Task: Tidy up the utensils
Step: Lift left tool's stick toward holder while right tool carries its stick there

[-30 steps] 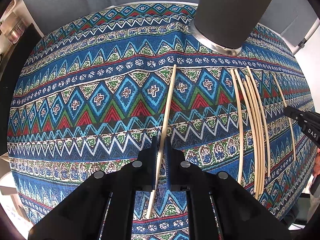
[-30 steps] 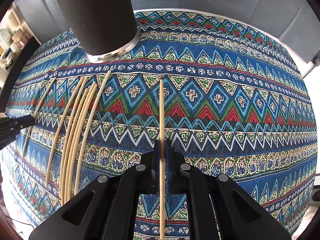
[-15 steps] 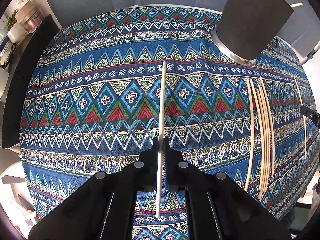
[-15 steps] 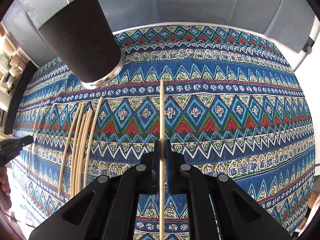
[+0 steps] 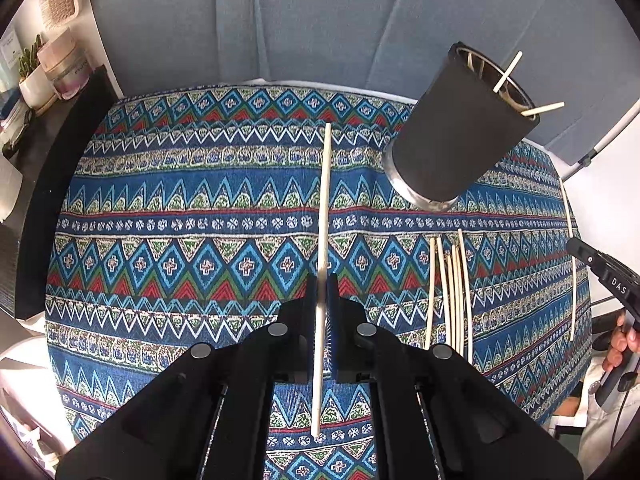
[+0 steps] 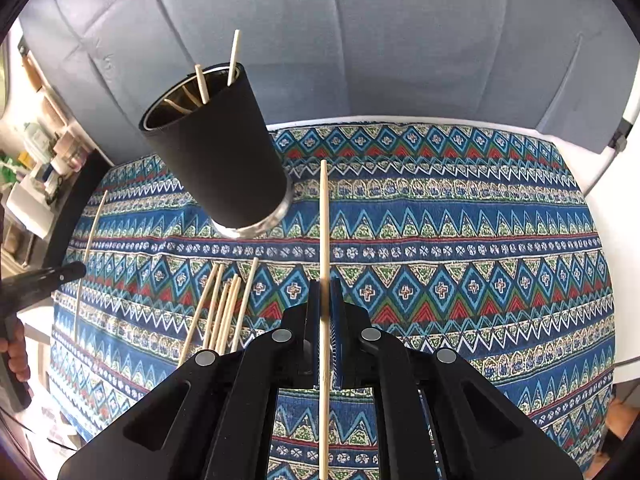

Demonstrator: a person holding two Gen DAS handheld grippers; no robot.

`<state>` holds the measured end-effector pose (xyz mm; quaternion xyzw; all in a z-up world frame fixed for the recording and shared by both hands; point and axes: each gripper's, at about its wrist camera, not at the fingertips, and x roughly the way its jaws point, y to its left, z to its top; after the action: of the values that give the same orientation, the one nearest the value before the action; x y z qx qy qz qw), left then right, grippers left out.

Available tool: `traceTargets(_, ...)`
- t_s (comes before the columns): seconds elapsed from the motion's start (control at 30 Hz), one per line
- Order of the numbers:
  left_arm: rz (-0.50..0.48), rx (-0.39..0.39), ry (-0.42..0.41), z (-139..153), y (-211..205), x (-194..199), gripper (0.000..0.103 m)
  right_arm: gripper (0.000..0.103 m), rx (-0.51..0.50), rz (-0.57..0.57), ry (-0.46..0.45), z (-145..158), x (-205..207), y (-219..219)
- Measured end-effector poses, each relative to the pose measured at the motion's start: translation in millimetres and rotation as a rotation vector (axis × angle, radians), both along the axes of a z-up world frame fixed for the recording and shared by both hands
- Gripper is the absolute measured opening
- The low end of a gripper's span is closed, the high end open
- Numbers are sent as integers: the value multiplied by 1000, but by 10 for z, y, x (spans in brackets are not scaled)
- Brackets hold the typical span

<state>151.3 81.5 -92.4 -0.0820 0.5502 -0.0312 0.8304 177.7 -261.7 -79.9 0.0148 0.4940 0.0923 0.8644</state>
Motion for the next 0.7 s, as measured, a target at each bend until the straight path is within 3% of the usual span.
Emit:
traceTargets(0.07, -5, 9, -20, 135, -25, 85, 5, 5, 3, 7, -18, 13, 62, 150)
traceTargets(0.4, -31, -1, -178, 986, -183, 436, 5, 5, 61, 41, -142, 641, 322, 325)
traceTargets(0.57, -39, -73, -246, 1202, -448, 630, 5, 5, 128, 65, -185, 869, 525, 403)
traceTargets(0.7, -61, -73, -280, 1309, -637, 735, 5, 5, 180, 80, -213, 971, 669, 486)
